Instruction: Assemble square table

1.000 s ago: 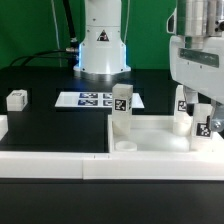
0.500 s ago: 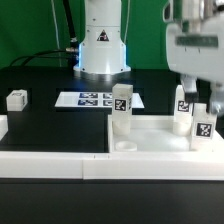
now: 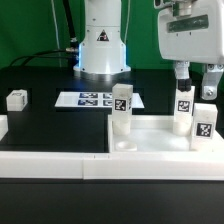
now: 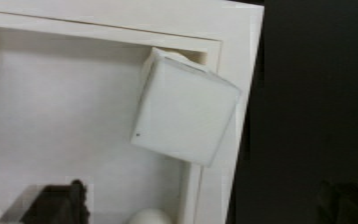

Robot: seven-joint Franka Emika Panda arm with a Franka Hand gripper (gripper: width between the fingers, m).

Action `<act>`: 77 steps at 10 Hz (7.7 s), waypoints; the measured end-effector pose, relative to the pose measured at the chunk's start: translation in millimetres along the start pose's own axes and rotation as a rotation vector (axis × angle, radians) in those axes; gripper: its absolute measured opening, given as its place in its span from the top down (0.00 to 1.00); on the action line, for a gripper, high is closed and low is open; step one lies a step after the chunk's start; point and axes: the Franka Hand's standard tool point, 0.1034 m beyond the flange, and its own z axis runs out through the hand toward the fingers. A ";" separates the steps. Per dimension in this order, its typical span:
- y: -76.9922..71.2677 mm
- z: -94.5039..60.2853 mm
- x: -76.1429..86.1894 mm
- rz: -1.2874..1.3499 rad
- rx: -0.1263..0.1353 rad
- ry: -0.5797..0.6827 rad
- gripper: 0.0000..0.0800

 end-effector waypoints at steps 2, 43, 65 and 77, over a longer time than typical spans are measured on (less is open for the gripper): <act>0.2 0.3 0.0 0.000 0.000 0.000 0.19; 317.3 33.4 282.5 -1.149 -0.860 -0.994 0.19; 314.1 47.8 289.4 -1.210 -0.849 -0.926 0.64; 228.4 -31.0 260.2 -1.231 -0.737 -0.805 0.64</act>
Offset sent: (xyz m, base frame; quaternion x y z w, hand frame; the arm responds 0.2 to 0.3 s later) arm 0.0000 0.0000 0.0000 0.0000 0.0000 -0.0650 0.9979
